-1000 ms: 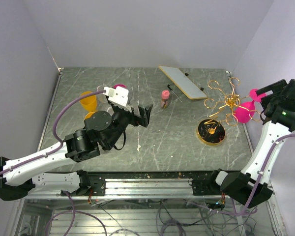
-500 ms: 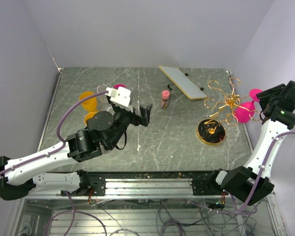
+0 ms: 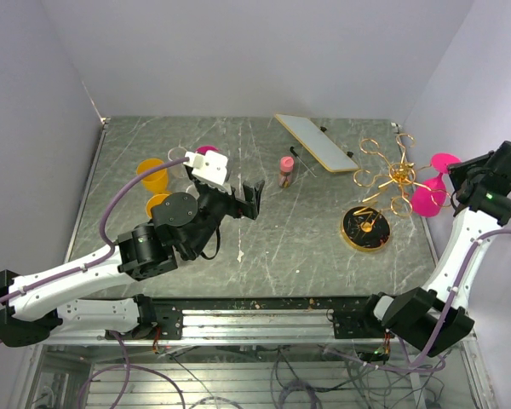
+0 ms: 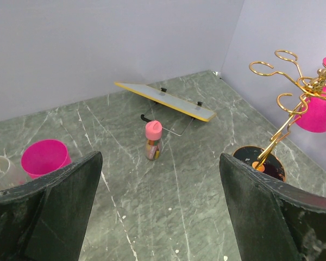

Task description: Take the wine glass off the wine glass rack

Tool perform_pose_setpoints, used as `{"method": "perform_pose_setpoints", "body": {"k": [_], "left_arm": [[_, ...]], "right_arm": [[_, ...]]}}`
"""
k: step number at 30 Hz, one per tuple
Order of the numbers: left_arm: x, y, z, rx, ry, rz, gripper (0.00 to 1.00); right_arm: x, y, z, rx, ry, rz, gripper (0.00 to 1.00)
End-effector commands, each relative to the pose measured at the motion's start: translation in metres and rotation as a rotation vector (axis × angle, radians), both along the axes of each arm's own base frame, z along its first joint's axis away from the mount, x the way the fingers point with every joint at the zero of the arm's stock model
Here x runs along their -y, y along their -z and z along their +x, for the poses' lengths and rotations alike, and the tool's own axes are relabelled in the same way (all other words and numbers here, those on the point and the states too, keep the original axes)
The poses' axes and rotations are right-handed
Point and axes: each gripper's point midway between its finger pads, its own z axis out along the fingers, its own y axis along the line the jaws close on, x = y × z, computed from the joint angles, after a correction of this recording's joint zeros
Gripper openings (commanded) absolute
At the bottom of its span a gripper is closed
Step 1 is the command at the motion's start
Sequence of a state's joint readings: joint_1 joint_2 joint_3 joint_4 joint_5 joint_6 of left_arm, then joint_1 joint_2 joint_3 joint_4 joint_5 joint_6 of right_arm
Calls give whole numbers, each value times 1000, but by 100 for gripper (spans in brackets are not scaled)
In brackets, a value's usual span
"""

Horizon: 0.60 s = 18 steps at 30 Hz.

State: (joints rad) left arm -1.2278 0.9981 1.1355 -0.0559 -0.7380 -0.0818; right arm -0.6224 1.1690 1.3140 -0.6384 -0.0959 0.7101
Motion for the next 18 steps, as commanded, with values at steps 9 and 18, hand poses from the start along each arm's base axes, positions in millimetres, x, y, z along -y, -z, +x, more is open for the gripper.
{"method": "perform_pose_setpoints", "body": {"k": [9,18], "left_arm": [[1,-8,-1,12,2,-42,99],[0,-9,-2,14,4,-45,99]], "right_arm": [[-10,12,-11,-39,6,73,3],[-20,4,-12,87,79,183,0]]}}
